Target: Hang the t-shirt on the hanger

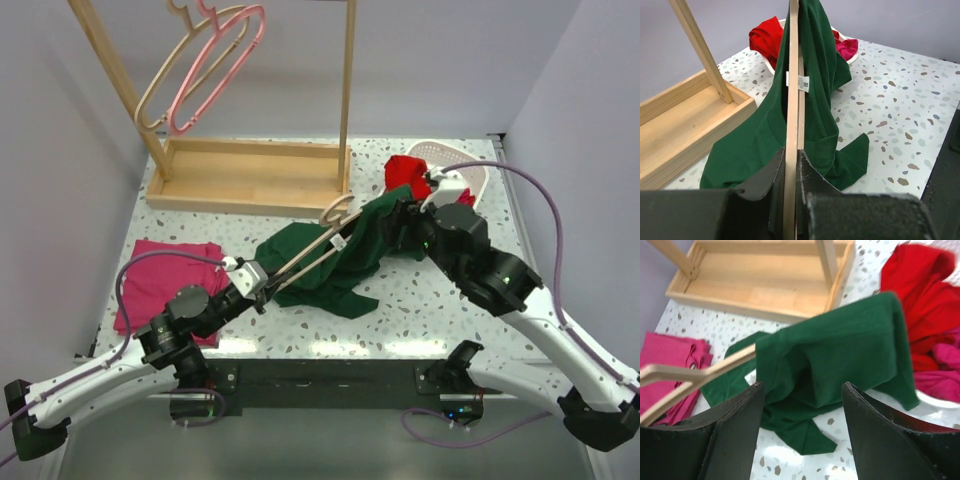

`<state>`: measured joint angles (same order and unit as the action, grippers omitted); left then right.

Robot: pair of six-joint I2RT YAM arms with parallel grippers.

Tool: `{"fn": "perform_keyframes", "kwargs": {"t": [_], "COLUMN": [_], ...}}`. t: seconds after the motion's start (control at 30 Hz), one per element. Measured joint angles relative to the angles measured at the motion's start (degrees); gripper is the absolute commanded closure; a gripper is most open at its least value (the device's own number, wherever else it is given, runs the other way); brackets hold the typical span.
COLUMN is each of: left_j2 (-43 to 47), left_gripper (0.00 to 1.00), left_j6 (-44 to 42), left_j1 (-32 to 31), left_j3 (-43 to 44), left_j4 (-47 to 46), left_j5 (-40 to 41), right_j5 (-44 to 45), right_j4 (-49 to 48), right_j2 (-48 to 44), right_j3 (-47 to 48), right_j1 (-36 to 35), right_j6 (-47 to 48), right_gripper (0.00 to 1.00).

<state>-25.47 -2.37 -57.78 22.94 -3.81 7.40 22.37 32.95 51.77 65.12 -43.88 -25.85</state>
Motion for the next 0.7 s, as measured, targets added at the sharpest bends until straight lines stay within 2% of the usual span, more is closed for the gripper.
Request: {"fn": "perform_keyframes", "kwargs": {"t": [0.13, 0.3, 0.33, 0.37, 0.4, 0.43, 0.5, 0.57, 0.7], "left_j2": [0.0, 0.22, 0.35, 0.46, 0.63, 0.76, 1.07, 1.18, 1.92], "left_gripper": [1.0, 1.0, 1.0, 1.0, 1.0, 1.0, 1.0, 1.0, 1.0], "left_j6": [0.35, 0.48, 0.48, 0.48, 0.48, 0.48, 1.36, 1.92, 3.19], "left_j1": [0.0, 0.0, 0.0, 0.0, 0.0, 0.0, 0.0, 0.0, 0.0], "left_j3": [0.0, 0.02, 0.02, 0.02, 0.02, 0.02, 0.07, 0.13, 0.42], "left_j4": [-0.02, 0.0, 0.0, 0.0, 0.02, 0.02, 0.02, -0.02, -0.13], "left_j5": [0.33, 0.35, 0.37, 0.42, 0.55, 0.63, 1.01, 1.86, 4.5], "right_j5": [-4.83, -8.92, -9.29, -9.53, -9.55, -9.51, -9.35, -6.8, -2.1], "right_j4": [-4.79, -9.14, -9.88, -10.45, -10.95, -11.28, -11.67, -11.58, -11.39], "right_j2": [1.18, 9.57, 10.82, 11.8, 12.57, 13.2, 14.27, 15.89, 19.78], "right_j3": [-7.1, -6.71, -6.4, -6.01, -5.6, -5.07, -3.8, -1.42, 4.39], "right_j1": [0.0, -0.13, -0.31, -0.52, -0.83, -1.22, -2.16, -4.94, -14.99], "right_j6": [-1.18, -1.18, -1.16, -1.16, -1.16, -1.07, -1.03, -0.9, 0.55], "right_gripper": [0.32, 0.33, 0.37, 0.46, 0.63, 0.75, 0.93, 0.99, 1.0]}}
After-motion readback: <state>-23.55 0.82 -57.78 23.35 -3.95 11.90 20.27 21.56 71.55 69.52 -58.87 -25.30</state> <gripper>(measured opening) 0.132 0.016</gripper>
